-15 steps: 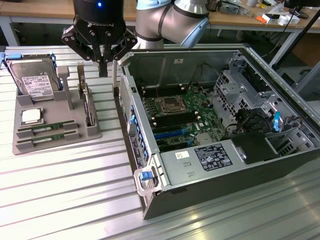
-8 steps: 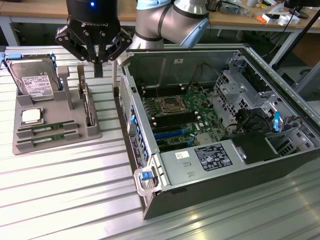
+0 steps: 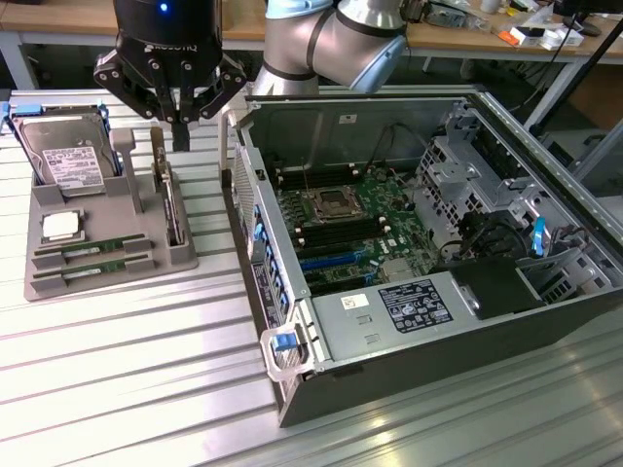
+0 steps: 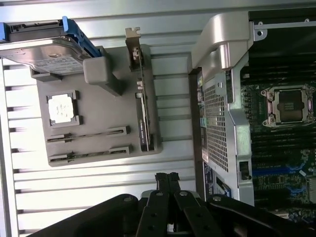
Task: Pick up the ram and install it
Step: 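Reach for the ram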
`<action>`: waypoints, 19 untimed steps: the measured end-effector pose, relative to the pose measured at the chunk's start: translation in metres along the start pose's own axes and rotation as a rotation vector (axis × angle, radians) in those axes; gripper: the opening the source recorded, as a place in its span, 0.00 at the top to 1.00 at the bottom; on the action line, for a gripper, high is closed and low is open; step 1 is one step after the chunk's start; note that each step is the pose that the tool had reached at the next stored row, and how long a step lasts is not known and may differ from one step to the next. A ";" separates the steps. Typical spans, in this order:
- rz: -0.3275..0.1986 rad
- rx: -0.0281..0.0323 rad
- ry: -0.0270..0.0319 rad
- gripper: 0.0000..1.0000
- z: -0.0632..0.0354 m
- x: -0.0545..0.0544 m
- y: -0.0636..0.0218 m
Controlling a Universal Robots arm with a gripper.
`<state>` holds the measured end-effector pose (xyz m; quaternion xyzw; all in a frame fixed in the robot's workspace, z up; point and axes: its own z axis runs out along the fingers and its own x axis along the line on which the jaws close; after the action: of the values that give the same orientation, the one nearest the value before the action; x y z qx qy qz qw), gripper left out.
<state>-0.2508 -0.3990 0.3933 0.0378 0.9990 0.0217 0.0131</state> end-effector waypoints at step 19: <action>0.000 0.0000 0.0000 0.89 -0.0005 0.020 -0.0015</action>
<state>-0.2712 -0.3989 0.3933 0.0379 0.9990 0.0217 0.0131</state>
